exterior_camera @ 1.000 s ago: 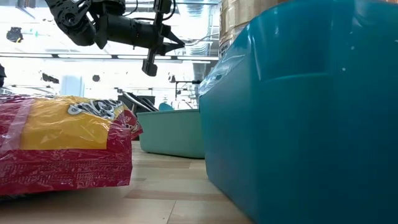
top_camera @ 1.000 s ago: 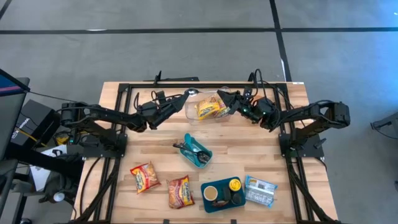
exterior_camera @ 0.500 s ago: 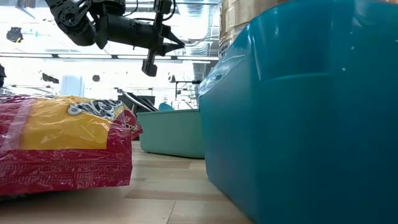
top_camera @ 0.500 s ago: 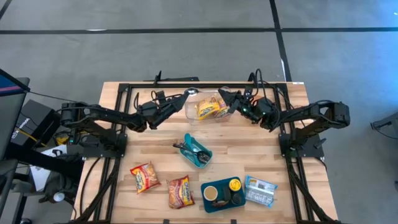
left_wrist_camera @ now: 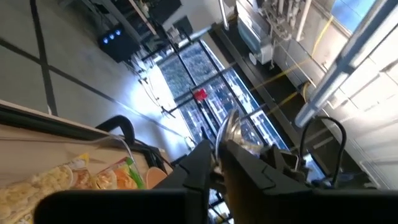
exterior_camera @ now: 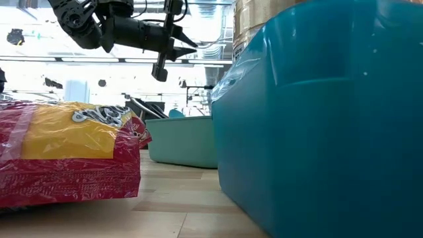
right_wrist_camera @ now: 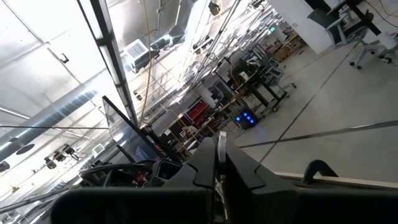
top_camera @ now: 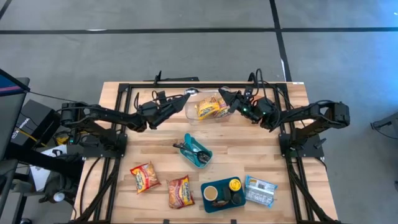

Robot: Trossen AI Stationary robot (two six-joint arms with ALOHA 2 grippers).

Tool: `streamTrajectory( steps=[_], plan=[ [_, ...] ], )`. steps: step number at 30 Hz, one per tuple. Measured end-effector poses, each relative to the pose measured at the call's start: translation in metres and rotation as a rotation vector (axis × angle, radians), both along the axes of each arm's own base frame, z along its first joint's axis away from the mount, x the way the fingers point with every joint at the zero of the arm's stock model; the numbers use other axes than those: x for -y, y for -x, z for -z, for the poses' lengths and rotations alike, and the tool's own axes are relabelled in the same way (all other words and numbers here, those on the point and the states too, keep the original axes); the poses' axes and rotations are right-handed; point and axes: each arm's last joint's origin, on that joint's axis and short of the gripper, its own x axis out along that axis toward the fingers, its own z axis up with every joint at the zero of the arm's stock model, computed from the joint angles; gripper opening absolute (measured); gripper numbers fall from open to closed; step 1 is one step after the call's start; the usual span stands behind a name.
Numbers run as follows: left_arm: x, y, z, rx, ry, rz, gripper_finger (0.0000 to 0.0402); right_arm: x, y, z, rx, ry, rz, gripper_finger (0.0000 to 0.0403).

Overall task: Pick & Place Food Item
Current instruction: Put the silver spoon into the green bin

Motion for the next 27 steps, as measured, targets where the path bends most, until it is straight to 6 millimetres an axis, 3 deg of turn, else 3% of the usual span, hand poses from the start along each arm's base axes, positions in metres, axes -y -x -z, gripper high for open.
streamTrajectory(
  steps=[12,27],
  plan=[
    [0.003,-0.003,0.005,-0.055,-0.01,0.136,0.0134,0.01,0.018,-0.018,-0.016,0.011,0.055,0.0001],
    [0.008,-0.006,0.022,-0.232,0.021,0.34,0.014,0.009,0.064,-0.043,-0.229,0.076,0.111,0.0]
  ],
)
